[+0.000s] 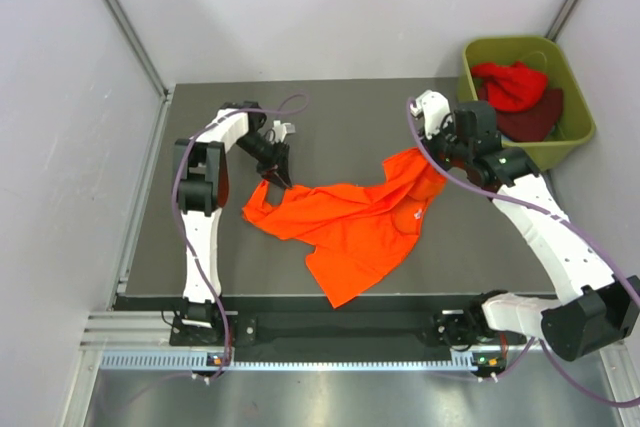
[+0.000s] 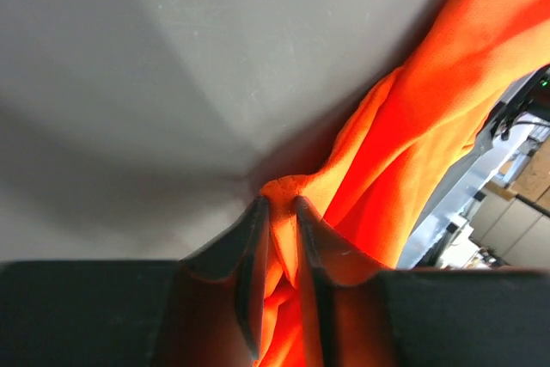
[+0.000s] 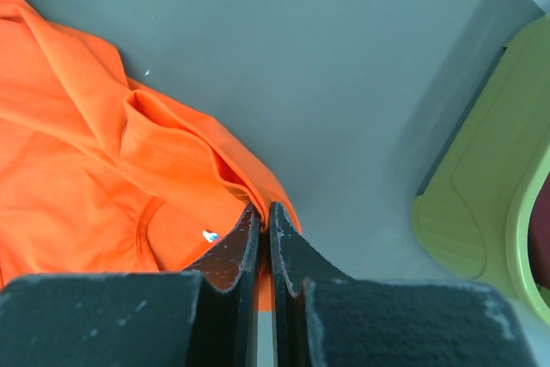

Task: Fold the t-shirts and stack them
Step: Flatten the tshirt out

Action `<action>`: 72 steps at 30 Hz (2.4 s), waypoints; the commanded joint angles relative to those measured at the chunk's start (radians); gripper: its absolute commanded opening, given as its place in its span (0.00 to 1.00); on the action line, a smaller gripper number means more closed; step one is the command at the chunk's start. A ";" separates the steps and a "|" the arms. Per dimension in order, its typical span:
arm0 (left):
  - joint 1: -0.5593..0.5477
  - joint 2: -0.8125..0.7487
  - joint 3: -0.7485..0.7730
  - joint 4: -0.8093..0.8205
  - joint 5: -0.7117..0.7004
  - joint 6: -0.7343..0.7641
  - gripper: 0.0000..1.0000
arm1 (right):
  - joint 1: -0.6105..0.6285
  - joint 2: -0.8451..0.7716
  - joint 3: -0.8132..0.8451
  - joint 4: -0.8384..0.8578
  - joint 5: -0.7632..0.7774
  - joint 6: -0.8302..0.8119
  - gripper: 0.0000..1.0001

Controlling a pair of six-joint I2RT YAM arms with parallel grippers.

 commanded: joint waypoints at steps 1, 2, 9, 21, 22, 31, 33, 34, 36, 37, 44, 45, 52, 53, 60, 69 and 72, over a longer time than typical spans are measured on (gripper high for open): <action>0.002 0.011 0.026 0.015 0.032 -0.002 0.13 | -0.017 -0.033 -0.006 0.040 -0.016 0.003 0.00; 0.002 0.013 0.029 0.016 0.032 -0.002 0.07 | -0.019 -0.033 -0.007 0.040 -0.016 0.003 0.00; 0.003 -0.042 0.093 0.002 0.010 0.005 0.00 | -0.023 -0.034 0.000 0.060 0.003 0.005 0.00; 0.003 -0.447 0.190 0.027 -0.109 0.021 0.00 | -0.088 -0.005 0.218 0.135 0.155 0.032 0.00; 0.003 -0.475 0.179 0.027 -0.119 0.024 0.00 | -0.103 -0.003 0.229 0.138 0.181 0.040 0.00; 0.014 -0.794 0.148 0.104 -0.229 -0.005 0.00 | -0.161 -0.068 0.278 0.123 0.147 0.097 0.00; 0.014 -0.858 0.161 0.104 -0.222 -0.002 0.00 | -0.163 -0.086 0.301 0.101 0.124 0.105 0.00; 0.014 -0.880 0.161 0.104 -0.211 -0.001 0.00 | -0.163 -0.103 0.330 0.088 0.109 0.109 0.00; 0.014 -0.950 0.151 0.090 -0.192 0.012 0.00 | -0.163 -0.146 0.353 0.040 0.086 0.114 0.00; 0.013 -1.004 0.144 0.087 -0.176 0.013 0.00 | -0.163 -0.166 0.359 0.014 0.052 0.115 0.00; 0.014 -1.250 0.006 0.088 -0.166 0.027 0.00 | -0.161 -0.336 0.442 -0.161 -0.005 0.092 0.00; 0.014 -1.270 0.003 0.096 -0.172 0.028 0.00 | -0.163 -0.371 0.450 -0.178 -0.003 0.085 0.00; 0.014 -1.356 0.076 0.134 -0.228 0.035 0.00 | -0.163 -0.439 0.582 -0.323 0.047 0.097 0.00; 0.014 -1.357 0.079 0.142 -0.229 0.029 0.00 | -0.163 -0.442 0.592 -0.331 0.047 0.098 0.00; 0.014 -1.325 -0.023 0.159 -0.258 0.028 0.00 | -0.169 -0.395 0.579 -0.301 -0.002 0.060 0.00; 0.014 -1.190 -0.454 0.508 -0.418 0.087 0.00 | -0.167 -0.059 0.422 -0.061 -0.101 0.147 0.00; 0.029 -1.075 -0.494 0.585 -0.452 0.102 0.00 | -0.169 0.102 0.401 0.004 -0.111 0.174 0.00</action>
